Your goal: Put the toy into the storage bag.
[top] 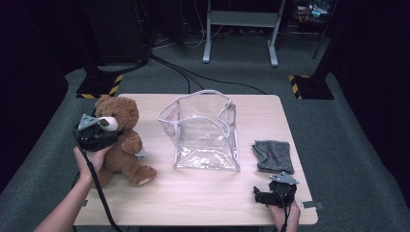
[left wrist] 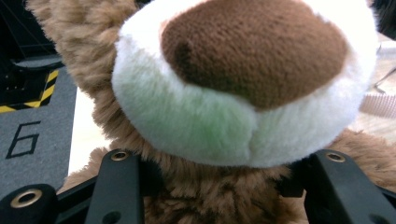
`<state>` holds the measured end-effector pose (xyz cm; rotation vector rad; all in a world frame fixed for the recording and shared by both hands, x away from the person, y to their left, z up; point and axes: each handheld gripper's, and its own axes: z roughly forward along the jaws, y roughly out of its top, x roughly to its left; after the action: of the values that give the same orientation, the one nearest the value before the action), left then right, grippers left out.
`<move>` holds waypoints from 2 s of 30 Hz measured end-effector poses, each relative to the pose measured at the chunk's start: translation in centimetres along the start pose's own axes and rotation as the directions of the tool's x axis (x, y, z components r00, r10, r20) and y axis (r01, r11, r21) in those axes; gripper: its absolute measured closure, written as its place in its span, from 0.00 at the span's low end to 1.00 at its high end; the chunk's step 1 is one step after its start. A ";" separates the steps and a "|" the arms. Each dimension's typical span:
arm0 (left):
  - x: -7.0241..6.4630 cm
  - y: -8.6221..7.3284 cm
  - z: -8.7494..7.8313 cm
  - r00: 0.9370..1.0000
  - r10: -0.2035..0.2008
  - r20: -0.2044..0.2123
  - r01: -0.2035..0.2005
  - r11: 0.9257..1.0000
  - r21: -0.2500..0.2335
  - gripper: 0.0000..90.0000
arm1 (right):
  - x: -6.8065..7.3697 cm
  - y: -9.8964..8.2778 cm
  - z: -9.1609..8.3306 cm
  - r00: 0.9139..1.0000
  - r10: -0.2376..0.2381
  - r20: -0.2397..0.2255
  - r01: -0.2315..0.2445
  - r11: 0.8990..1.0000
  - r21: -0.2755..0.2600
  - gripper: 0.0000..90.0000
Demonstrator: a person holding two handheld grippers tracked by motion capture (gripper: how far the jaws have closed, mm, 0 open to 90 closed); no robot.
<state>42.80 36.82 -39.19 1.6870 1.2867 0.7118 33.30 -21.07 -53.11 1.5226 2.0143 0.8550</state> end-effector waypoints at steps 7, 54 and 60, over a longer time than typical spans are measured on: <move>-0.1 1.6 0.0 1.000 0.004 -0.013 -0.005 0.999 -0.032 0.54 | 0.0 0.0 0.0 1.000 0.000 0.000 0.000 1.000 0.000 0.00; -2.2 13.7 -1.5 0.995 0.036 -0.094 -0.056 0.975 -0.216 0.53 | 0.0 0.0 0.0 1.000 0.000 0.000 0.000 1.000 -0.002 0.00; -2.5 14.8 -1.3 0.994 0.031 -0.105 -0.055 0.971 -0.232 0.53 | 0.0 0.0 0.0 1.000 -0.001 -0.002 0.001 1.000 0.000 0.00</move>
<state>47.60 33.60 -25.31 1.5066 1.1863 0.9466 33.31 -21.09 -53.12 1.5214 2.0157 0.8567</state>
